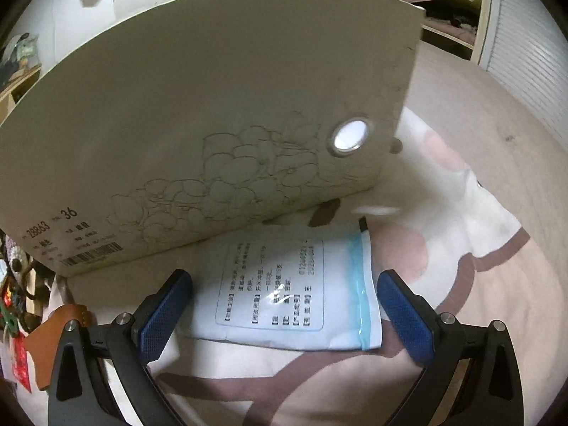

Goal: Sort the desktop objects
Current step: 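Position the right tool's open fingers around the white packet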

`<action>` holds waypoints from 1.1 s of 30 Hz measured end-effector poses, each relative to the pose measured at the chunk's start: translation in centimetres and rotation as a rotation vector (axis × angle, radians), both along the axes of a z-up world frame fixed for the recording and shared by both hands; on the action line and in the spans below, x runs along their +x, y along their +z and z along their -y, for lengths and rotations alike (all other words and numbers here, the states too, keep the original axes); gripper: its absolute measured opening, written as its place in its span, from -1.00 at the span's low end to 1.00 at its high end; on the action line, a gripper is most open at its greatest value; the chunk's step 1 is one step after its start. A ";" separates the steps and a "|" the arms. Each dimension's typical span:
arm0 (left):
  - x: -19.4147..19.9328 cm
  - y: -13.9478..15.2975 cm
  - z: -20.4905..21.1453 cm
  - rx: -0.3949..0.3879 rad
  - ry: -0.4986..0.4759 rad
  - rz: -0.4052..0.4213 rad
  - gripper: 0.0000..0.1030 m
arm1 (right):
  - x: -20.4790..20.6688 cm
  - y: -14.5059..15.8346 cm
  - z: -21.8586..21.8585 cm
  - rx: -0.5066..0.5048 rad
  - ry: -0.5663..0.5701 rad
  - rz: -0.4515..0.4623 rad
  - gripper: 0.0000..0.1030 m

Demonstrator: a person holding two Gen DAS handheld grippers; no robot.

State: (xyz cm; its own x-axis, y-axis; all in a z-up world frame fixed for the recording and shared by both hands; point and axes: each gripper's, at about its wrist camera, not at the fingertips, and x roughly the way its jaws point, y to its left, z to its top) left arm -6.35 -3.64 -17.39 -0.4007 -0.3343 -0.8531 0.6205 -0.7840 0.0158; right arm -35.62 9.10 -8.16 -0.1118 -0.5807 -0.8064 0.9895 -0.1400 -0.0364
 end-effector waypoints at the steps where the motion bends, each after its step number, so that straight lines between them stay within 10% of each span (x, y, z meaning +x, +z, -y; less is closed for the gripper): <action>1: 0.0 0.0 0.0 0.001 0.000 0.000 0.99 | -0.1 0.0 0.1 0.000 -0.001 0.000 1.00; 22: -0.3 -0.4 -0.1 -0.017 0.017 0.011 1.00 | 1.3 -1.7 -0.8 -0.006 0.020 -0.124 1.00; 33: -0.1 -0.5 -0.1 -0.033 0.018 0.012 1.00 | 3.2 -1.7 -1.3 -0.052 0.080 -0.200 0.63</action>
State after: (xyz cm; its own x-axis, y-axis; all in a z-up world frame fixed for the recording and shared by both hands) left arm -6.44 -3.52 -17.85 -0.3843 -0.3693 -0.8462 0.6344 -0.7714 0.0485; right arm -32.44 10.41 -9.85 -0.2187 -0.6340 -0.7418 0.9713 -0.0683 -0.2280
